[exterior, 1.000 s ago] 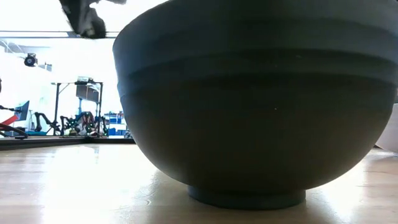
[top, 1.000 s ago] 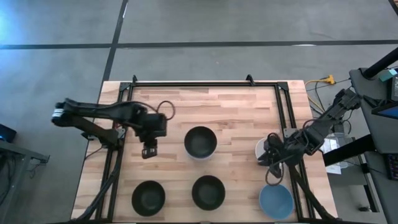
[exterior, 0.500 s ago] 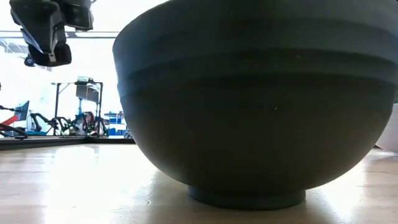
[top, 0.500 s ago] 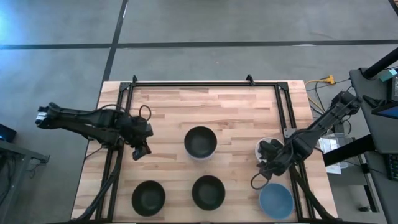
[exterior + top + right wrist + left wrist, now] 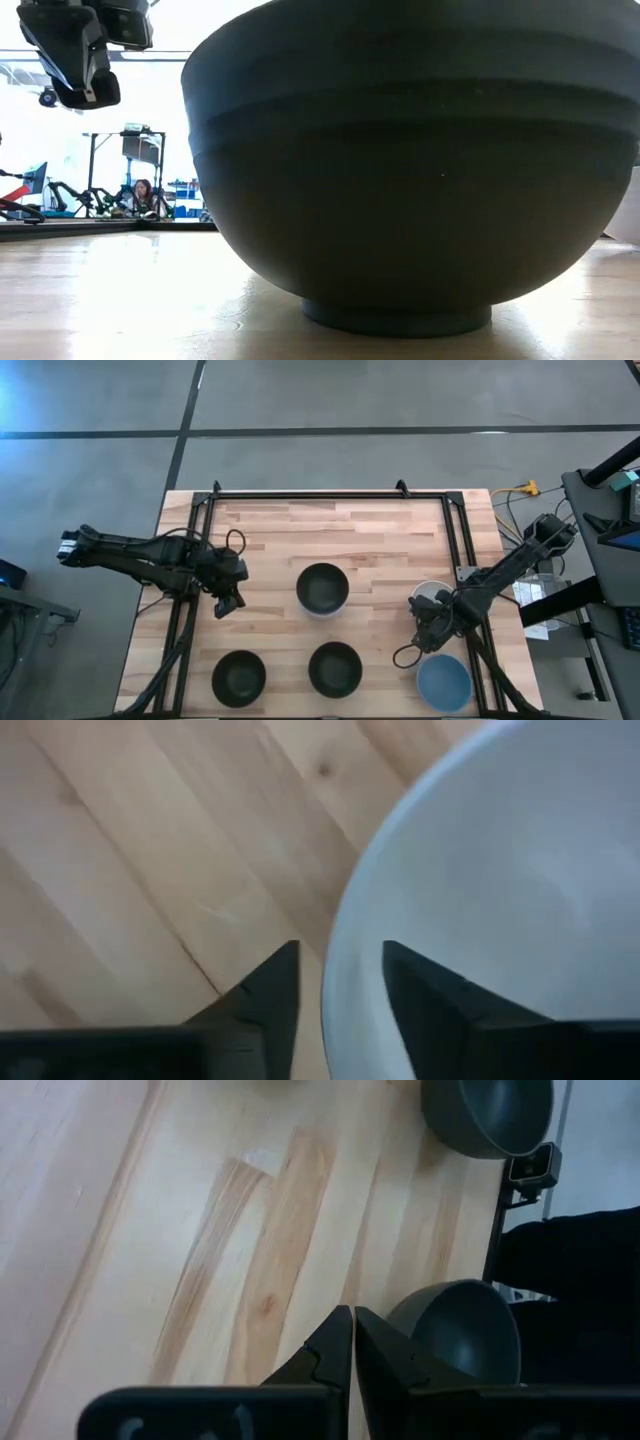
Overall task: Nest bowls inside each other
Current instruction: Stack the white bowl on top of the black bowl
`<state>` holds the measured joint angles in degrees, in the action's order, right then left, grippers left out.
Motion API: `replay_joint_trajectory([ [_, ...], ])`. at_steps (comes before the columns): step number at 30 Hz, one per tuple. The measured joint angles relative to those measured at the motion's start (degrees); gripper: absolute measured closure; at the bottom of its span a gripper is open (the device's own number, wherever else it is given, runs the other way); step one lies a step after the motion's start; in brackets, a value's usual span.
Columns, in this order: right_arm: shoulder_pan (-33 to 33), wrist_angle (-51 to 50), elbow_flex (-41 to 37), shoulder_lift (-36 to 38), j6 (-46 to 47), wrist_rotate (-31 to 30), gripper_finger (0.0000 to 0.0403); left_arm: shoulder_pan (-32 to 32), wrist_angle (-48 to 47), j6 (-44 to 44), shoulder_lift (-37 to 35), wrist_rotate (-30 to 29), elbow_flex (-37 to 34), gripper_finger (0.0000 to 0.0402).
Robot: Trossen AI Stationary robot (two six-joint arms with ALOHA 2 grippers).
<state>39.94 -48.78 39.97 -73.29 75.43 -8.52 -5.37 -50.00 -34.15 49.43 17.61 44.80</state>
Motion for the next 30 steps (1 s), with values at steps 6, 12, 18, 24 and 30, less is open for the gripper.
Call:
replay_joint_trajectory([
  [6, -0.24, 0.16, 0.01, -0.43, 2.18, 2.74, 0.0374, 0.00, 0.13, 0.02, 1.57, -0.03, 0.00, 0.0401],
  [12, -0.59, 2.71, 2.48, 5.83, -1.50, -0.94, 0.0391, 0.00, 0.46, 0.02, 3.50, -0.04, 0.16, 0.0401],
  [18, -3.23, 22.43, 3.89, 14.99, -16.77, -10.43, 0.0394, 0.00, 5.04, 0.04, 5.91, -0.07, 0.17, 0.0401],
  [24, -9.42, 50.14, 3.97, 19.60, -44.54, -14.00, 0.0394, -0.02, 11.24, -0.06, 7.98, 0.08, 0.31, 0.0401],
  [30, -17.79, 41.55, 15.73, 13.01, -68.04, -2.48, 0.0394, -0.18, 12.10, -5.07, 8.04, 2.41, 0.31, 0.0402],
])
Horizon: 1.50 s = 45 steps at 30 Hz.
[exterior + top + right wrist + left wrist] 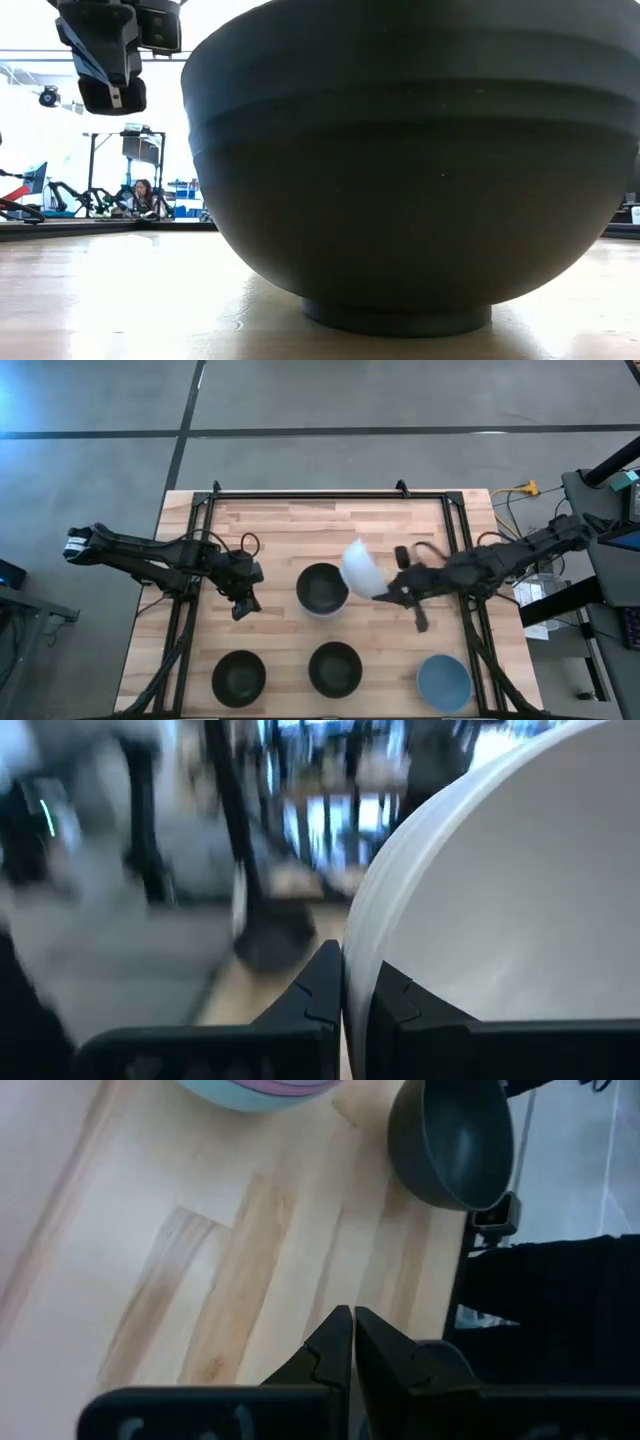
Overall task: Nest bowls inside each other
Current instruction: Stack the white bowl on top of the black bowl
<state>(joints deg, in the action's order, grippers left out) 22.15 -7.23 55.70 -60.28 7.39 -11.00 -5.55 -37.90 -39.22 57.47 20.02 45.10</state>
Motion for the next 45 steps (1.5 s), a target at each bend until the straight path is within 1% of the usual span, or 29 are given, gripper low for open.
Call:
replay_joint_trajectory([
  [2, -2.50, -10.36, 6.23, -4.91, -3.46, 2.47, 0.0394, -0.38, -0.08, -0.96, -0.52, 0.06, 0.00, 0.0401],
  [5, -4.92, -22.58, 15.37, -12.92, -14.11, 5.41, 0.0394, -1.02, 0.01, -1.31, -1.31, 0.12, 0.04, 0.0402],
  [10, -6.20, -31.90, 30.19, -26.35, -30.88, 8.65, 0.0394, -1.68, -0.02, -4.00, -1.70, 0.13, 0.04, 0.0402],
  [12, -6.32, -35.41, 35.99, -31.27, -36.19, 8.70, 0.0394, -2.03, -0.01, -4.23, -1.71, 0.13, 0.04, 0.0402],
  [14, -6.63, -41.04, 41.73, -35.89, -40.55, 8.54, 0.0394, -2.20, -0.03, -5.04, -1.68, 0.13, 0.04, 0.0402],
  [19, -8.14, -56.80, 54.47, -45.98, -45.58, 8.54, 0.0394, -2.68, -0.01, -5.47, -1.68, 0.12, 0.04, 0.0402],
  [22, -9.65, -63.61, 60.87, -50.84, -46.93, 8.40, 0.0394, -2.83, -0.04, -5.18, -1.68, 0.12, 0.01, 0.0402],
  [25, -10.90, -68.40, 66.16, -55.23, -47.09, 7.91, 0.0394, -2.83, -0.06, -3.99, -1.71, 0.14, -0.02, 0.0402],
  [28, -11.57, -72.13, 70.55, -59.14, -47.09, 7.89, 0.0394, -2.83, -0.10, -3.26, -1.75, 0.14, -0.02, 0.0402],
  [33, -11.68, -78.48, 75.44, -63.52, -47.03, 7.96, 0.0394, -2.83, -0.59, -1.96, -1.77, 0.67, -0.03, 0.0402],
  [36, -11.58, -80.50, 75.87, -64.49, -46.19, 7.96, 0.0394, -3.19, -0.74, -1.90, -1.80, 0.68, -0.15, 0.0402],
  [45, -11.38, -78.33, 73.40, -64.45, -37.43, 8.00, 0.0394, -4.27, -4.79, 3.70, -2.03, 0.79, -0.39, 0.0402],
])
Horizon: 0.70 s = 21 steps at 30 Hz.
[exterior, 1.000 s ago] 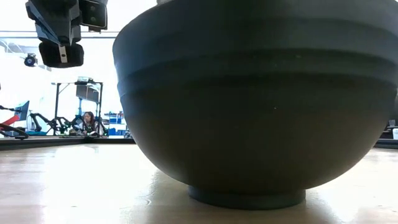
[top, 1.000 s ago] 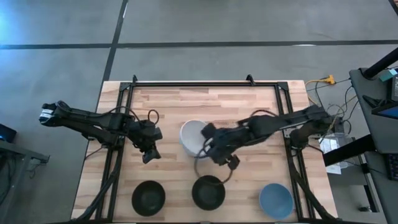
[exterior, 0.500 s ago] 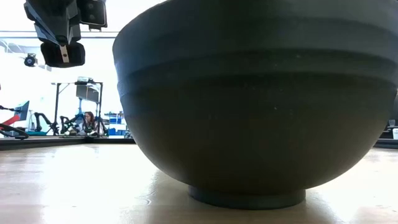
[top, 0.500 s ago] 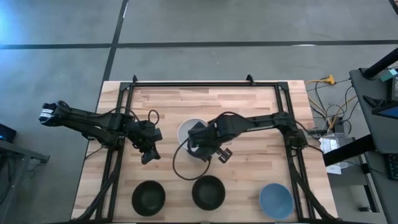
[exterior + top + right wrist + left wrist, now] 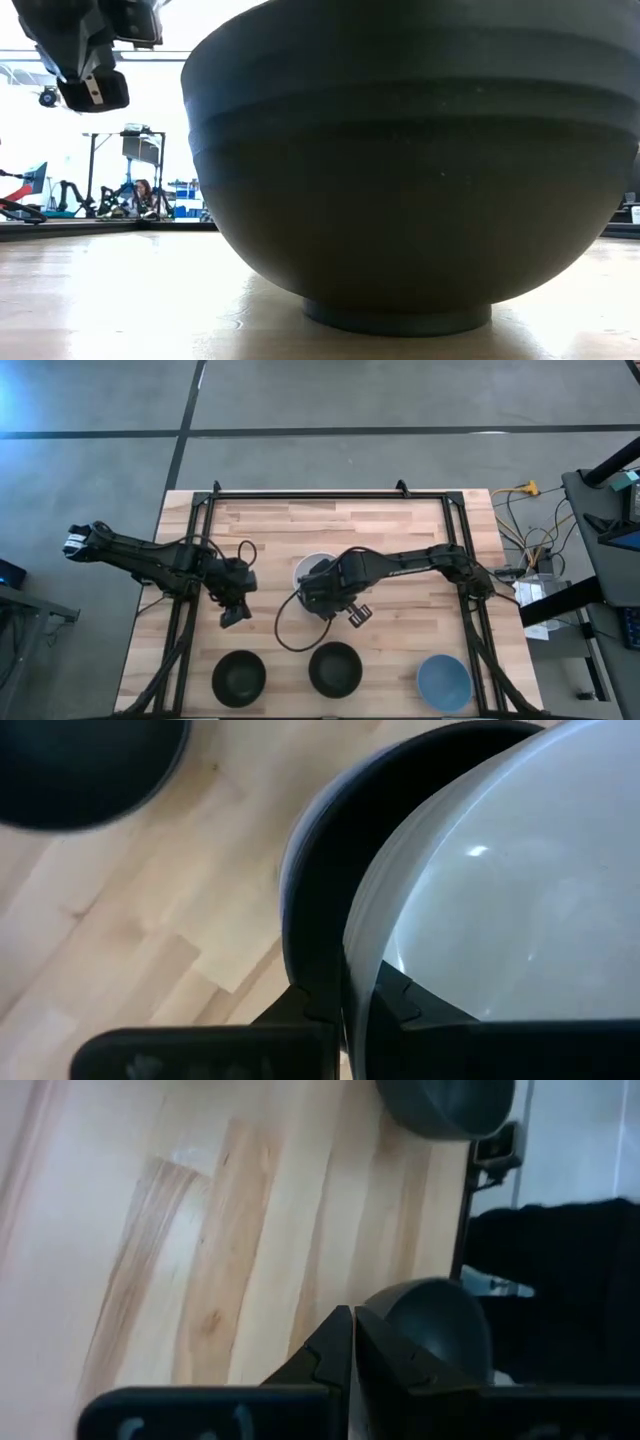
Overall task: Nest bowls inside each other
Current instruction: Stack the white bowl on top of the black bowl
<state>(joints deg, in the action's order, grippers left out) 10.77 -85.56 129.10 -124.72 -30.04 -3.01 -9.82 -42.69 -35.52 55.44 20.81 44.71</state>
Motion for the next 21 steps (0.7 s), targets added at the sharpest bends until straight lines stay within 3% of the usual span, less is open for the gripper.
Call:
replay_joint_trajectory([
  [11, 2.66, 6.05, -2.73, 0.01, 6.29, -0.03, 0.0394, -0.04, -5.09, 4.96, -0.02, -0.01, -0.04, 0.0402],
  [16, 2.56, 7.81, -2.76, -0.01, 13.22, -0.02, 0.0394, -0.04, -4.97, 6.38, -0.02, -0.01, -0.07, 0.0402],
  [21, 2.57, 8.66, -2.45, 0.00, 14.78, 0.67, 0.0365, -0.04, -4.99, 6.49, -0.02, -0.01, -0.07, 0.0402],
])
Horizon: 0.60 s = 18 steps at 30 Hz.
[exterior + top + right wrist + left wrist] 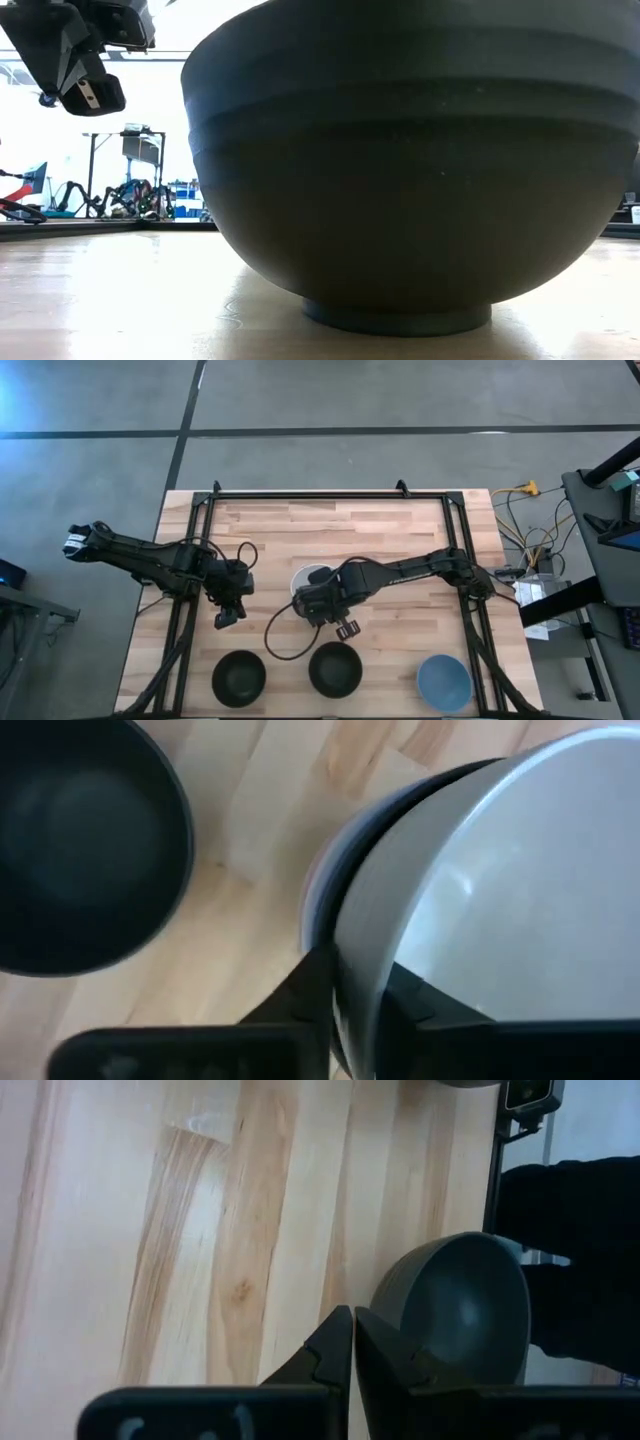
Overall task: Nest bowls inside each other
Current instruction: Stack the white bowl on top of the black bowl
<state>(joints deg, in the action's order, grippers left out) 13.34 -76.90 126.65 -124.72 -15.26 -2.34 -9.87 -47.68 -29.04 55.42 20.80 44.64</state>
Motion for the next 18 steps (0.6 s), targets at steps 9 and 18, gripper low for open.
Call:
replay_joint_trajectory([
  [9, -0.11, -0.29, 2.20, 0.76, 6.00, 2.33, 0.0280, 0.00, 0.00, 1.46, -0.02, -0.02, -0.02, 0.0402],
  [18, -0.11, -0.03, 5.81, 1.07, 12.69, 1.38, 0.0326, 0.02, 0.02, 2.95, 0.02, -0.02, -0.02, 0.0402],
])
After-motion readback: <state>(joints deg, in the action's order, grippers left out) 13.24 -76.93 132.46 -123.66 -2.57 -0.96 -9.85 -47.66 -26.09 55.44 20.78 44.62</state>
